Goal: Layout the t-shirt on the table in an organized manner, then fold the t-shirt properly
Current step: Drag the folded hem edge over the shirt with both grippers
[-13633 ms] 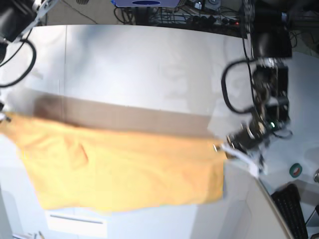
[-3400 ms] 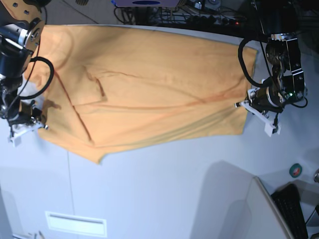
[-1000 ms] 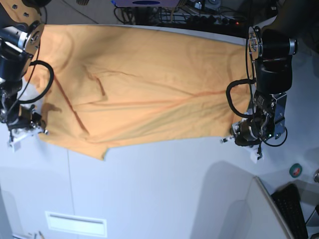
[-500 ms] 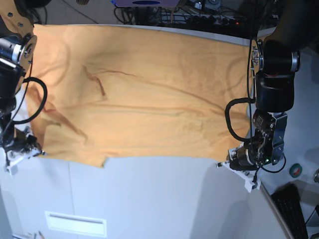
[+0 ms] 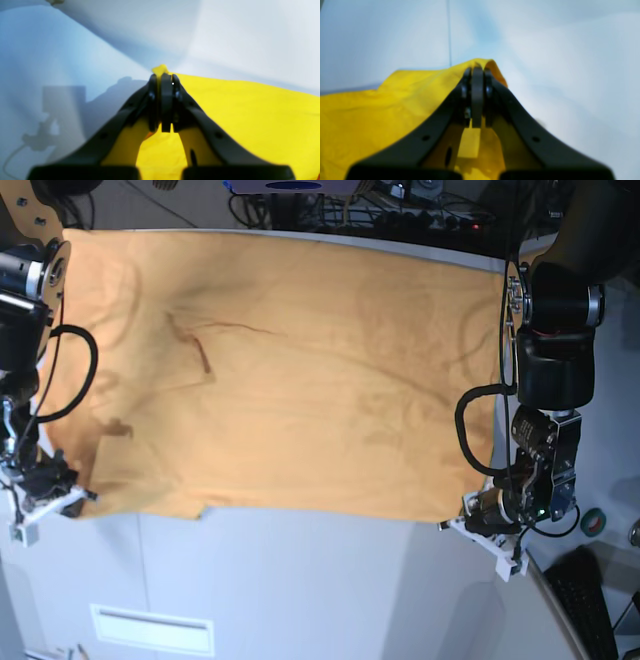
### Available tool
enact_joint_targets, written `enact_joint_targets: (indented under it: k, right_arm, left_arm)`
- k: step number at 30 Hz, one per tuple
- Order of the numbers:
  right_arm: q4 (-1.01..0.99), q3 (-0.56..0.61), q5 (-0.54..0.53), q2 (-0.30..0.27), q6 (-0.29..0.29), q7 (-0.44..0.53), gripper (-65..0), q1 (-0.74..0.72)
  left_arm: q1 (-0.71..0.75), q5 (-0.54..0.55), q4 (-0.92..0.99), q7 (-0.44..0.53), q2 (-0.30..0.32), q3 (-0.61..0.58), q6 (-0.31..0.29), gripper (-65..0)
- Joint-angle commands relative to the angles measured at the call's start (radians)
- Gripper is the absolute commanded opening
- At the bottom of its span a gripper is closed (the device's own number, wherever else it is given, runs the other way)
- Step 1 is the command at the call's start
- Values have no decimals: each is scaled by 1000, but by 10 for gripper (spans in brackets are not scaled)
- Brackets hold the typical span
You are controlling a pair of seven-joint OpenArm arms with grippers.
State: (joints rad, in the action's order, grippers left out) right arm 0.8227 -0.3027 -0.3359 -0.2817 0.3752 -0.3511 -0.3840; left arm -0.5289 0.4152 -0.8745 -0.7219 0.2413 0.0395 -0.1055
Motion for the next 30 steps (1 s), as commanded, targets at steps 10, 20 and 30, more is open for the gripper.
enact_joint_targets:
  k: [10,20,30]
  right_arm:
    - [19,44,-15,-32,8,60,-650,89]
    - [271,41,-16,-61,0,10,-650,242]
    - [441,-111,-16,-54,3,-147,-650,362]
  left_arm:
    - [131,3,-162,15,19,4,-4,-650]
    - [277,4,-349,3,94,7,-4,-650]
    - [395,69,-558,-196,86,213,-63,-650]
